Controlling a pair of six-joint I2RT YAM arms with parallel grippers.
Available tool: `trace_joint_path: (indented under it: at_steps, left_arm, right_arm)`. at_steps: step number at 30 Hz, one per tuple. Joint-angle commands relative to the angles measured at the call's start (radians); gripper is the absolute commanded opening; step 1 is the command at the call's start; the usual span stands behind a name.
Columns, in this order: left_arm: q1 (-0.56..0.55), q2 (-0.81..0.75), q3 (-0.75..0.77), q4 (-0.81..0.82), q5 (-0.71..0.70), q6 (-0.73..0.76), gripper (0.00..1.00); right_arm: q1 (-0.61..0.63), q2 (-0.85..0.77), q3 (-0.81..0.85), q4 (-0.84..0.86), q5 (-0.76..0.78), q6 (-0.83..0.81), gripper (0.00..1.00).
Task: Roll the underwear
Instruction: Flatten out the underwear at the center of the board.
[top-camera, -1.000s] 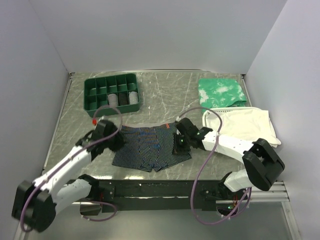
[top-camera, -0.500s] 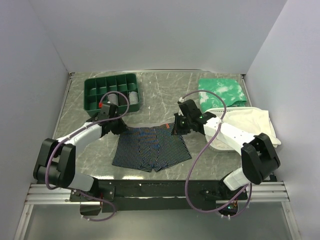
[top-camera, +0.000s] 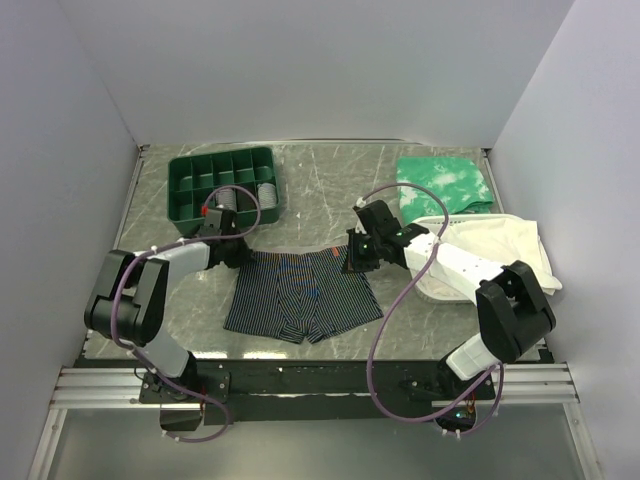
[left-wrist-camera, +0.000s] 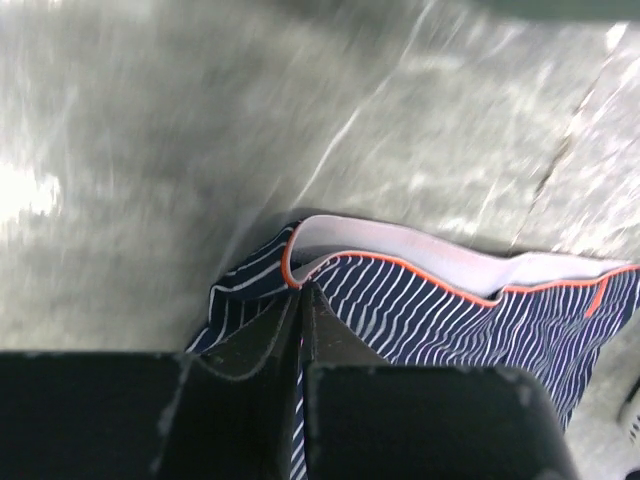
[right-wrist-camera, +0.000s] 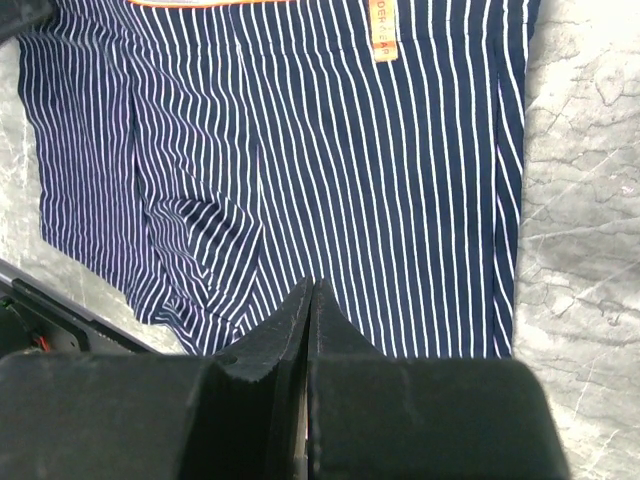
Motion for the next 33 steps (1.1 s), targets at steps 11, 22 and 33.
trace_joint_path:
  at_steps: [11,22,33]
  left_arm:
    - [0.024,-0.010,-0.042,0.110,-0.048,0.030,0.20]
    - [0.024,-0.174,0.137,-0.072,0.024,0.082,0.96]
    - [-0.112,-0.001,0.471,-0.223,0.056,0.067,0.96]
  right_arm:
    - [-0.063,-0.037,-0.072,0.005,0.063,0.015,0.04]
    - [-0.103,-0.148,-0.118,-0.036,0.073,0.001,0.40]
    - [-0.106,-0.272,-0.232,-0.043,0.077,-0.003,0.48]
